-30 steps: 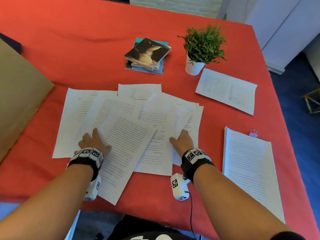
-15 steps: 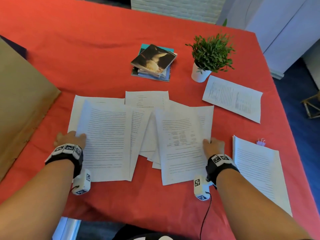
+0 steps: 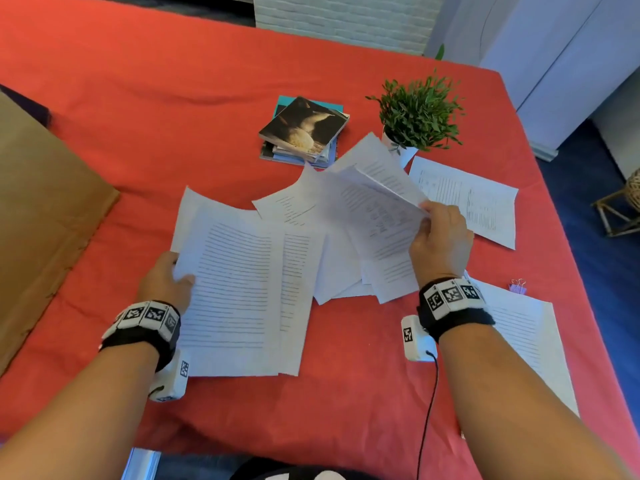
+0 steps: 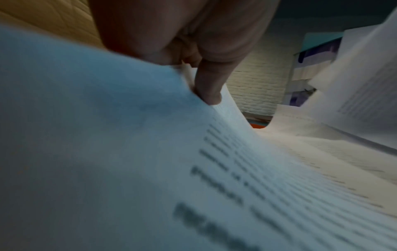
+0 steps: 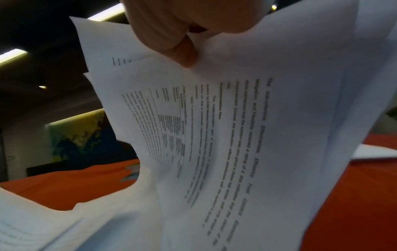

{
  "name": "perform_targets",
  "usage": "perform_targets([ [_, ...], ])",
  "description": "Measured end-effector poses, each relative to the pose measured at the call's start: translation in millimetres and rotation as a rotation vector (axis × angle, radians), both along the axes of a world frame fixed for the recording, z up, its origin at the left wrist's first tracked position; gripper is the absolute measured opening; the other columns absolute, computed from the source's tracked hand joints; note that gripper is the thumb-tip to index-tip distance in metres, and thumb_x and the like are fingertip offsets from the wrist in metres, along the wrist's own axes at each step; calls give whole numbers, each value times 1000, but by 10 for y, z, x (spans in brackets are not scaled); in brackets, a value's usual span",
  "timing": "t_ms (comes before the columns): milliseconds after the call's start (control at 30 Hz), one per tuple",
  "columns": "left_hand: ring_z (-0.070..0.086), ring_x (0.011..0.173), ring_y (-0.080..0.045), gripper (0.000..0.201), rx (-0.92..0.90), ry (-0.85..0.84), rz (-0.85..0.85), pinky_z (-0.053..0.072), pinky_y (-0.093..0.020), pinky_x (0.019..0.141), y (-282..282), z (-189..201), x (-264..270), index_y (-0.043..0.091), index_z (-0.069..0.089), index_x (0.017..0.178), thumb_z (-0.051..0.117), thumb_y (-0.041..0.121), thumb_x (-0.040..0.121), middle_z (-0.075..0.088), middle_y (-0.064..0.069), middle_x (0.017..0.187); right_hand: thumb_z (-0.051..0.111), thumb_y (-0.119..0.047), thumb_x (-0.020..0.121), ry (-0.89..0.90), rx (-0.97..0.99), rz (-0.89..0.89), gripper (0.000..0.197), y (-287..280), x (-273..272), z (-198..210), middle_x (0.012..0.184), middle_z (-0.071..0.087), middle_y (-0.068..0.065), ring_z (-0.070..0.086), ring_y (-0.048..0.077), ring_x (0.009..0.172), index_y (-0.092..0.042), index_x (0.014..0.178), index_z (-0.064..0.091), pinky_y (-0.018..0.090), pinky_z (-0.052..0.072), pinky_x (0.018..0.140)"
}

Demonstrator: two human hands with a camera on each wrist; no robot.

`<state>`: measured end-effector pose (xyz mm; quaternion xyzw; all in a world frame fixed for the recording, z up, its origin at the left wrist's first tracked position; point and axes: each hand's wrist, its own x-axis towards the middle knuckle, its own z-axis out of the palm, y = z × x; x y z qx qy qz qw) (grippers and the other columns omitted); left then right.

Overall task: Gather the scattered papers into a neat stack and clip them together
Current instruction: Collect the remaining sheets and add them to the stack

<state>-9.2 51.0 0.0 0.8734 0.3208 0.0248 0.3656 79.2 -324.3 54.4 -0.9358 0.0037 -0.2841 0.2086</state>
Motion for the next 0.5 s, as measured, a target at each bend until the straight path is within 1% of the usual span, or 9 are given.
perform_targets([
  [67,57,108,-39,61,-36,-9,15,43,-41,88,-110,1,-48,16,36,140,59,1,85,58,-22,123,46,-5,87,113,-16,36,47,68,48,100,109,64,9,60,33,101,-18,132,47,45,42,86],
  [100,55,115,-41,68,-41,13,35,43,-43,93,-136,-16,-55,16,29,145,58,-1,85,55,-25,129,47,-4,87,129,-52,27,54,97,62,132,110,64,8,60,32,100,-21,138,41,44,43,85],
  [133,54,116,-43,68,-24,49,52,43,-45,95,-150,-30,-65,12,29,145,57,-2,85,55,-28,129,48,-3,85,99,-97,12,56,125,61,163,107,65,8,61,32,96,-20,138,43,43,44,82],
  [167,56,112,-45,59,18,72,61,44,-46,92,-140,-54,-70,6,36,140,56,-3,85,56,-30,125,49,-2,83,25,-137,0,51,147,54,200,101,65,10,62,35,91,-17,131,52,43,45,76],
  [233,59,96,-45,32,112,73,46,46,-45,81,-102,-69,-90,-3,53,114,52,-5,82,60,-33,109,51,-2,78,-130,-164,-18,34,169,60,267,87,64,13,62,37,77,-11,107,67,39,45,64],
  [300,57,84,-40,20,168,64,34,44,-41,71,-52,-54,-130,-4,55,98,49,-8,79,61,-31,99,52,-2,79,-261,-122,1,27,179,76,365,83,63,14,61,36,70,-10,97,71,36,44,58],
  [333,57,83,-38,19,180,58,50,44,-40,70,-23,-38,-150,-4,54,96,48,-8,78,62,-29,97,52,-2,80,-317,-78,16,26,188,94,422,84,63,15,60,36,67,-10,96,71,35,44,55],
  [400,60,89,-41,20,175,50,127,47,-40,74,39,-10,-200,-2,53,99,47,-7,80,64,-27,100,53,-4,83,-416,20,40,22,215,122,549,86,64,15,59,33,66,-10,95,71,35,45,49],
  [500,61,94,-42,22,130,-17,237,49,-44,79,74,53,-288,1,51,100,43,-7,82,63,-27,104,55,-6,88,-496,88,59,16,310,163,682,91,65,12,60,22,78,-10,94,69,31,43,53],
])
